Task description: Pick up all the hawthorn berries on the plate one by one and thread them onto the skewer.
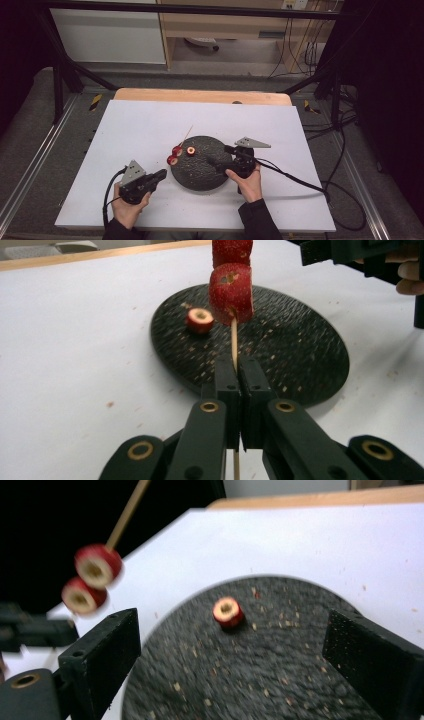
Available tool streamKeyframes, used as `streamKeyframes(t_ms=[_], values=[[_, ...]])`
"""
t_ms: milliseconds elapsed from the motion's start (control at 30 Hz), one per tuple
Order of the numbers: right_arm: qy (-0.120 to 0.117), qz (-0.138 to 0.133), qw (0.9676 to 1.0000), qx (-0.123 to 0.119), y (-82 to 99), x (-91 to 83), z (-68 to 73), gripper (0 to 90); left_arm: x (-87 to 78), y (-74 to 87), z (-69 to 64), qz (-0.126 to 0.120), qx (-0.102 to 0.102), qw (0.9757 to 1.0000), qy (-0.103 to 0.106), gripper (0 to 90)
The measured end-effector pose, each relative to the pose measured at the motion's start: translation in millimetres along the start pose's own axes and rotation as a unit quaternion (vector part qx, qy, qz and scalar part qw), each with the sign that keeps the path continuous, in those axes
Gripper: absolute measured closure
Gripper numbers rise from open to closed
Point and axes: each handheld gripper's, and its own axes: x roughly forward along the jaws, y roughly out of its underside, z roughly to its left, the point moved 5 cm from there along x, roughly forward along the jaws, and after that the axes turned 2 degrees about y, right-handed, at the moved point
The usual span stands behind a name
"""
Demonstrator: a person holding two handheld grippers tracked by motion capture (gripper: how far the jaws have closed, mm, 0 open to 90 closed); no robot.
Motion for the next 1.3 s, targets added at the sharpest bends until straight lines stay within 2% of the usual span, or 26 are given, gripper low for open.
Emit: streamKeyframes(t_ms=[33, 67, 100, 267, 400, 433, 533, 567, 600, 633, 667, 700, 733, 767, 800, 833, 933, 967, 1000, 1033, 1067, 1100, 1133, 1233, 1267, 1300], values=[[0.0, 0.011, 0.9999, -0.006, 1.5, 0.5, -0.7, 9.1, -7.7, 3.3, 6.6, 0.004, 0.002, 1.0, -0.006, 88.3], [0.0, 0.011, 0.9999, -0.006, 1.5, 0.5, -0.7, 9.1, -7.7, 3.3, 6.6, 0.004, 0.002, 1.0, -0.006, 88.3], [0.0, 0.029, 0.9994, -0.017, 3.7, 1.7, -2.2, 9.0, -14.1, 6.7, 11.9, 0.008, 0.002, 0.9999, -0.007, 88.3], [0.009, 0.057, 0.9978, -0.032, 1.0, 5.5, -5.1, 7.9, -21.1, 14.3, 17.5, 0.017, 0.01, 0.9998, -0.01, 88.3], [0.01, 0.074, 0.9963, -0.043, -4.6, 10.3, -1.0, 7.9, -24.8, 22.7, 23.6, 0.026, 0.01, 0.9996, -0.01, 88.3], [0.014, 0.087, 0.9945, -0.057, -9.4, 14.6, 2.5, 7.9, -27.6, 26.7, 27.6, 0.03, 0.007, 0.9995, -0.011, 88.3], [0.016, 0.099, 0.9926, -0.069, -14.6, 20.0, 6.9, 8.1, -31.1, 30.0, 30.7, 0.032, 0.003, 0.9994, -0.011, 88.3], [0.018, 0.111, 0.9901, -0.083, -19.6, 26.2, 10.5, 8.6, -32.7, 31.0, 31.6, 0.031, 0.003, 0.9995, -0.011, 88.3], [0.018, 0.111, 0.9901, -0.083, -19.6, 26.2, 10.5, 8.6, -33.9, 31.8, 32.3, 0.031, 0.003, 0.9995, -0.011, 88.3], [0.021, 0.125, 0.9877, -0.092, -23.6, 33.3, 13.3, 8.7, -35.5, 33.5, 34.3, 0.035, 0.006, 0.9993, -0.014, 88.3], [0.021, 0.125, 0.9877, -0.092, -23.6, 33.3, 13.3, 8.7, -35.5, 33.5, 34.3, 0.035, 0.006, 0.9993, -0.014, 88.3], [0.024, 0.141, 0.9843, -0.104, -26.9, 41.6, 15.5, 9.0, -36.8, 34.9, 36.1, 0.037, 0.003, 0.9992, -0.012, 88.3], [0.024, 0.141, 0.9843, -0.104, -26.9, 41.6, 15.5, 9.0, -36.8, 34.9, 36.1, 0.037, 0.003, 0.9992, -0.012, 88.3], [0.032, 0.16, 0.9806, -0.109, -30.0, 49.9, 16.7, 9.0, -37.9, 35.3, 37.4, 0.035, 0.001, 0.9993, -0.011, 88.3], [0.032, 0.16, 0.9806, -0.109, -30.0, 49.9, 16.7, 9.0, -37.9, 35.3, 37.4, 0.035, 0.001, 0.9993, -0.011, 88.3], [0.034, 0.17, 0.9785, -0.112, -33.6, 58.4, 18.0, 9.8, -38.3, 35.5, 38.2, 0.035, 0.001, 0.9993, -0.011, 88.3], [0.037, 0.179, 0.9766, -0.113, -36.5, 66.8, 18.7, 11.1, -38.1, 35.9, 38.5, 0.037, 0.001, 0.9992, -0.011, 88.3], [0.042, 0.19, 0.9738, -0.118, -38.3, 75.6, 19.2, 12.6, -38.0, 36.2, 38.5, 0.038, 0.003, 0.9992, -0.012, 88.3], [0.042, 0.19, 0.9738, -0.118, -38.3, 75.6, 19.2, 12.6, -38.0, 36.2, 38.5, 0.038, 0.003, 0.9992, -0.012, 88.3], [0.043, 0.2, 0.9709, -0.125, -39.2, 84.2, 19.8, 16.1, -38.0, 36.1, 38.5, 0.038, 0.003, 0.9992, -0.011, 88.3], [0.043, 0.2, 0.9709, -0.125, -39.2, 84.2, 19.8, 16.1, -38.0, 36.1, 38.5, 0.038, 0.003, 0.9992, -0.011, 88.3], [0.049, 0.205, 0.9689, -0.131, -39.9, 92.1, 19.8, 19.1, -37.8, 36.2, 38.7, 0.038, 0.002, 0.9992, -0.011, 88.3], [0.049, 0.205, 0.9689, -0.131, -39.9, 92.1, 19.8, 19.1, -37.8, 36.2, 38.7, 0.038, 0.002, 0.9992, -0.011, 88.3], [0.049, 0.223, 0.9638, -0.138, -38.4, 105.0, 19.8, 26.4, -37.2, 36.4, 39.1, 0.038, 0.0, 0.9992, -0.011, 88.3], [0.049, 0.223, 0.9638, -0.138, -38.4, 105.0, 19.8, 26.4, -37.2, 36.4, 39.1, 0.038, 0.0, 0.9992, -0.011, 88.3], [0.051, 0.239, 0.9582, -0.148, -36.1, 110.8, 18.7, 29.9, -36.9, 36.5, 39.3, 0.038, 0.0, 0.9992, -0.011, 88.3]])
